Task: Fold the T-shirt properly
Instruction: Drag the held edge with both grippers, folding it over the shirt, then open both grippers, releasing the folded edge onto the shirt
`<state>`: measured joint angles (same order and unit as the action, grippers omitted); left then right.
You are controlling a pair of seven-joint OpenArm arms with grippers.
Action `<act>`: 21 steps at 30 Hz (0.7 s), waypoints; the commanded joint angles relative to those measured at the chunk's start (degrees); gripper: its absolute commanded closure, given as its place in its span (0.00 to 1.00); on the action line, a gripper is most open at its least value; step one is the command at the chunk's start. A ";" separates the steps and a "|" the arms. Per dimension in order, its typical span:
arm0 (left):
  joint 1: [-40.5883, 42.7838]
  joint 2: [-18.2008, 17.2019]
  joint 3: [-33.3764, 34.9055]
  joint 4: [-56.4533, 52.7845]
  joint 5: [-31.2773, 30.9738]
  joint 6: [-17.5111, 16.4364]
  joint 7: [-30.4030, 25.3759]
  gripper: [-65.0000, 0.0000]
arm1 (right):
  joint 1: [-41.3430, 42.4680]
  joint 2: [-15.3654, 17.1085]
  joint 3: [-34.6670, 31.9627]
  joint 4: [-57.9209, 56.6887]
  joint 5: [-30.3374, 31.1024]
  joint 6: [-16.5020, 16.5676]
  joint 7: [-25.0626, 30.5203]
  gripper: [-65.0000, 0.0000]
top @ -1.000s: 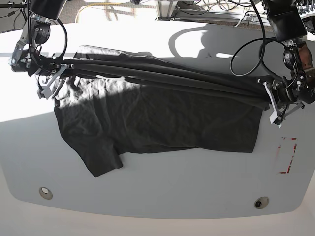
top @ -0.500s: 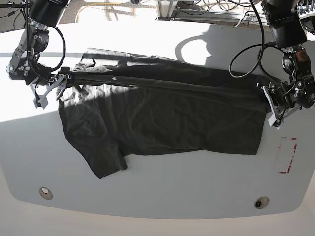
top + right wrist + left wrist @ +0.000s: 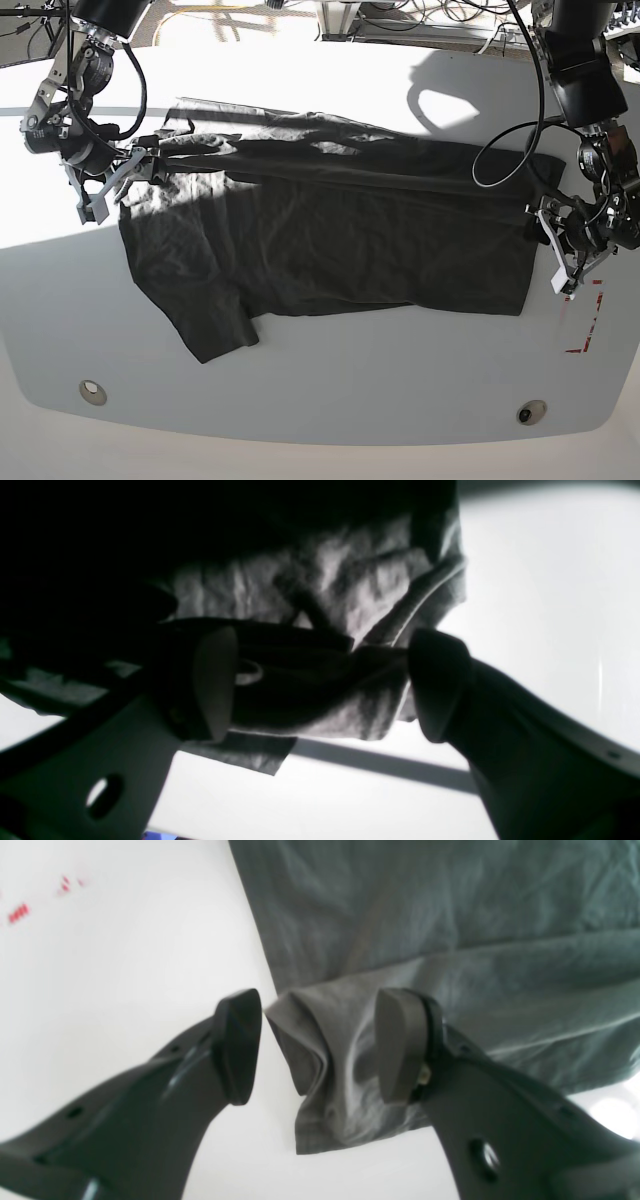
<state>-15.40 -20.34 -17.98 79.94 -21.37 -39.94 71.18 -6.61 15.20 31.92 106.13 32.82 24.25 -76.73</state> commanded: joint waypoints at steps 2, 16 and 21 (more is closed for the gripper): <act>-1.17 -1.24 -1.06 1.42 -5.40 -0.06 -0.19 0.49 | -1.96 -3.20 0.83 3.10 0.02 0.41 0.38 0.22; 7.44 -2.74 -12.75 9.16 -15.34 -0.06 -0.10 0.49 | -8.55 -12.52 7.95 7.94 0.02 0.41 0.38 0.22; 9.46 -2.74 -14.68 10.12 -15.34 -0.06 -0.10 0.49 | -9.52 -13.05 9.88 8.20 0.02 0.41 0.38 0.22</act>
<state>-5.58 -21.69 -31.68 88.64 -36.05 -39.94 72.29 -16.10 1.48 40.91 113.27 32.36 24.45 -77.12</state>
